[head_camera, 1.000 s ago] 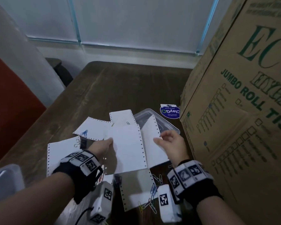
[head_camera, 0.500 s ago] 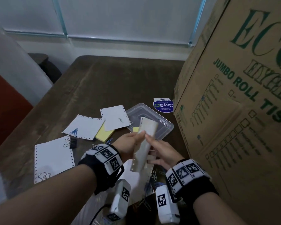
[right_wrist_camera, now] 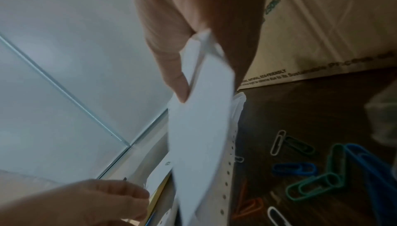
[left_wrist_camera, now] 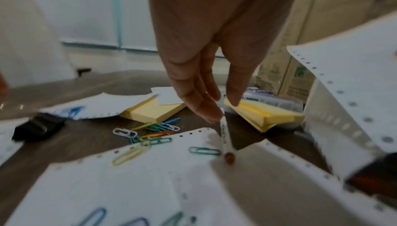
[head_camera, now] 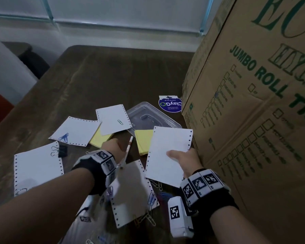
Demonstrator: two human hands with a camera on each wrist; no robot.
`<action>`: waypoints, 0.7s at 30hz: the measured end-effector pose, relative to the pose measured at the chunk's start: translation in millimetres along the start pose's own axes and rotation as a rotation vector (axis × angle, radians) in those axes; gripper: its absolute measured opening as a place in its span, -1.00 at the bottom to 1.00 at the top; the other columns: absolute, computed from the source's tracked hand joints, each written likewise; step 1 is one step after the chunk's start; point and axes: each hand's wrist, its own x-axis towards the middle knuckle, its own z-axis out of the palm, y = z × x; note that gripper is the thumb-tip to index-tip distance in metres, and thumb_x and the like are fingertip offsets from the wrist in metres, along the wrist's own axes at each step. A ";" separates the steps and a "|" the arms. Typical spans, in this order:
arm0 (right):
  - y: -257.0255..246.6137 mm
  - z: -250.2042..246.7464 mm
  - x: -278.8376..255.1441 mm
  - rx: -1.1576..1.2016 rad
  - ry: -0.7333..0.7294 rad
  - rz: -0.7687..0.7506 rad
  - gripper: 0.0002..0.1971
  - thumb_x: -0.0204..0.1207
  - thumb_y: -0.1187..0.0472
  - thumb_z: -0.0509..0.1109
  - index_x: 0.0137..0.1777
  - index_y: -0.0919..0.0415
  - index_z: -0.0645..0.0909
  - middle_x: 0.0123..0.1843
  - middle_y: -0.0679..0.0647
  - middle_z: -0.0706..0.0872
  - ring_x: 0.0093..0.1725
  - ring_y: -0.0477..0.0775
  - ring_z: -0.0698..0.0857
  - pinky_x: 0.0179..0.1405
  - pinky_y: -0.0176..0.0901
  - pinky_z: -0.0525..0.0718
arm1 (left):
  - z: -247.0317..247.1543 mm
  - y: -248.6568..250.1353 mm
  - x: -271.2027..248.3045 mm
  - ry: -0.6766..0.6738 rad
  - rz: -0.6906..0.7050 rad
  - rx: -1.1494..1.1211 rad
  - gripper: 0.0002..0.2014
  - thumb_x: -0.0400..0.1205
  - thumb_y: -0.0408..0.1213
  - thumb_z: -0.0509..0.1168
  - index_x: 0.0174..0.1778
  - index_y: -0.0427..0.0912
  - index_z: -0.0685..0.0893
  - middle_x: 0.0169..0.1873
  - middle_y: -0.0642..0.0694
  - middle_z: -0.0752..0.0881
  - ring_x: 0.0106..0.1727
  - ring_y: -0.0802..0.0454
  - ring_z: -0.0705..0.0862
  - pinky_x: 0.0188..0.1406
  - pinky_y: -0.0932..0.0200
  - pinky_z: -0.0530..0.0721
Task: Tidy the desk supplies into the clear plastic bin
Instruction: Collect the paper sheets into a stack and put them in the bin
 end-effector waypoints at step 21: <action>-9.8 -0.9 -7.5 0.205 0.029 -0.019 -0.74 0.42 0.43 0.44 0.11 0.32 0.65 0.03 0.16 0.74 -0.06 0.18 0.72 -0.26 -0.17 0.64 | -36.9 -19.5 -28.3 -0.247 -0.014 -0.370 -0.80 0.56 -0.30 0.34 -0.36 -0.25 0.53 -0.51 -0.16 0.73 -0.64 0.06 0.70 -0.35 0.14 0.81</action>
